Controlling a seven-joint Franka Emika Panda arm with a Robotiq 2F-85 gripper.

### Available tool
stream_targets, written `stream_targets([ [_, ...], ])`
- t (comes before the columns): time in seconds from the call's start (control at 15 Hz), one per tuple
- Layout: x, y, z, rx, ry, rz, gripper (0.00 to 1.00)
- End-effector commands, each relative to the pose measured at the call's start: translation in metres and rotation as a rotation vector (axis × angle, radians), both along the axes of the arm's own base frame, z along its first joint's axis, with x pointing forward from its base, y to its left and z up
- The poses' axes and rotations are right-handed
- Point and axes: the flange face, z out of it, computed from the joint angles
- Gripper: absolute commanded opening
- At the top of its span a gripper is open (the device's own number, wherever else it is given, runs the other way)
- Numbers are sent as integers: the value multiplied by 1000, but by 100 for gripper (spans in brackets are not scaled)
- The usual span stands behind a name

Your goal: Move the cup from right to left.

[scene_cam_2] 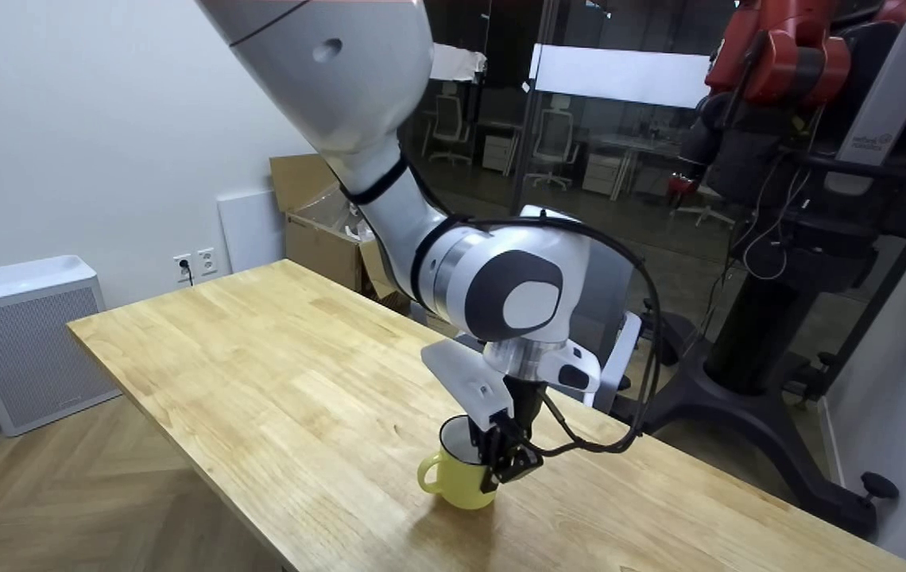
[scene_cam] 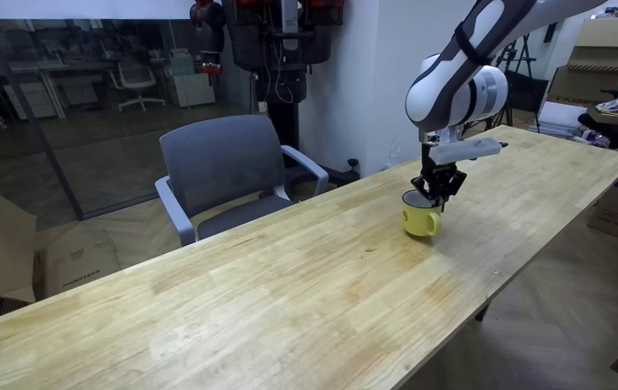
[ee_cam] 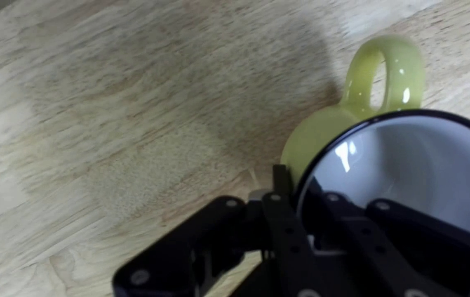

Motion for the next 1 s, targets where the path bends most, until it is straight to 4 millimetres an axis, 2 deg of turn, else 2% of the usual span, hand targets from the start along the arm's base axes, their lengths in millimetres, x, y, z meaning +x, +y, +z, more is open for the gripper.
stream_targets([
  [0.0,11,0,5,6,19,-81,2],
  [0.6,20,8,1,17,-78,-109,3],
  [0.67,21,8,1,15,-81,-110,35],
  [0.73,21,9,1,14,-87,-109,36],
  [0.93,22,10,4,13,-102,-109,54],
])
